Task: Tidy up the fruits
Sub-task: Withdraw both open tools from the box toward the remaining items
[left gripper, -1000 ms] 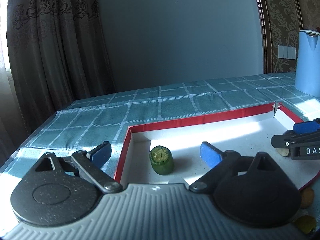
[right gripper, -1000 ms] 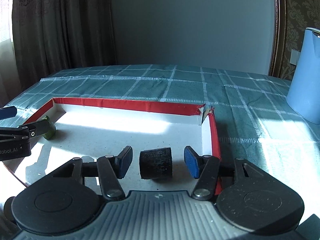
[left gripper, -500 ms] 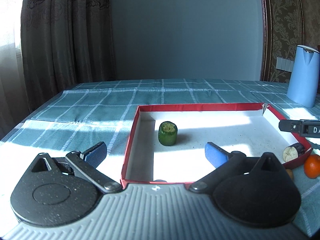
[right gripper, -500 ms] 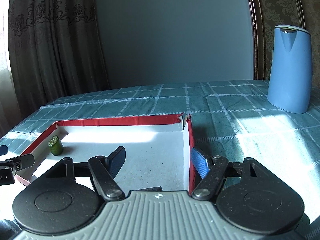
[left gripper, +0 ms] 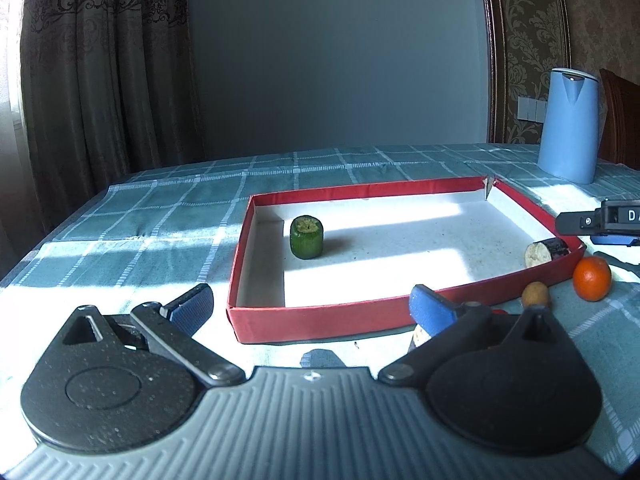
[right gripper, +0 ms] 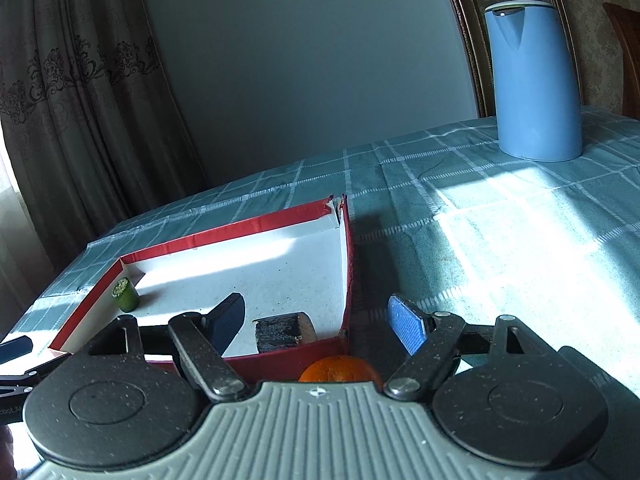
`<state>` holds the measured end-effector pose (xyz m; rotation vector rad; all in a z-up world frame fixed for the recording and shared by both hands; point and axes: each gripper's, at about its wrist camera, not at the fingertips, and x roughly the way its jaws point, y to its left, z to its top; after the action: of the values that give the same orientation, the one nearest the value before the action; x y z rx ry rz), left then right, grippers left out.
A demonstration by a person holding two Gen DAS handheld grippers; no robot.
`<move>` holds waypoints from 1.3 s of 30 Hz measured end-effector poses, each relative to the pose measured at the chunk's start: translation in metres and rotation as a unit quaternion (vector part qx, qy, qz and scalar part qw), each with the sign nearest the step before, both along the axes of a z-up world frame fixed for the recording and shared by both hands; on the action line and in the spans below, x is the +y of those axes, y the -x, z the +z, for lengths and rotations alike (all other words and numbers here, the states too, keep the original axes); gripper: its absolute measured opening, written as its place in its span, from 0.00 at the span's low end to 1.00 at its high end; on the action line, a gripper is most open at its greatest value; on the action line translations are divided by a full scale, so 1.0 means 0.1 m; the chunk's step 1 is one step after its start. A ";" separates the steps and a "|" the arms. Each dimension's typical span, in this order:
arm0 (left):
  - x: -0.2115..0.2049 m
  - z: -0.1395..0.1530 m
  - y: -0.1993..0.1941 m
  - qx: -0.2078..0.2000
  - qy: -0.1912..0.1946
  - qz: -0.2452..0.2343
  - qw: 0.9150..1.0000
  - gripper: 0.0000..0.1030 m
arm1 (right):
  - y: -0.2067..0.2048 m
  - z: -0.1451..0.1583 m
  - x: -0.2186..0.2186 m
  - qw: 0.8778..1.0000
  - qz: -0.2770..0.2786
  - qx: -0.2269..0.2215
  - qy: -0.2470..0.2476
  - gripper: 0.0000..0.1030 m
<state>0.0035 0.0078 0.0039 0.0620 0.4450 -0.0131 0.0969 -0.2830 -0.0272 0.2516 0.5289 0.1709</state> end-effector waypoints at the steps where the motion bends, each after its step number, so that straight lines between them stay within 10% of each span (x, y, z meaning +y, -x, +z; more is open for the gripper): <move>1: 0.01 0.01 0.01 0.002 0.013 -0.015 1.000 1.00 | 0.00 0.00 -0.01 1.000 -0.003 0.001 -0.002 0.77; 11: -0.23 -0.04 0.03 0.027 0.010 -0.106 0.994 1.00 | -0.02 -0.03 0.01 1.000 0.002 0.014 -0.006 0.77; 27: -0.24 -0.14 -0.02 0.055 -0.029 -0.057 0.996 1.00 | 0.01 0.00 -0.02 1.000 -0.003 0.006 -0.004 0.77; 33: -0.22 -0.17 -0.05 0.072 -0.037 -0.055 0.995 0.77 | 0.23 0.01 -0.16 0.999 -0.008 -0.019 0.033 0.77; 39: -0.28 -0.21 -0.09 0.089 -0.052 -0.063 0.993 0.85 | 0.37 -0.05 -0.35 1.000 -0.002 -0.001 0.031 0.77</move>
<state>0.0129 -0.0206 -0.0173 0.1917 0.6186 -0.1206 0.0599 -0.3183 -0.0319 0.1909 0.5305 0.1511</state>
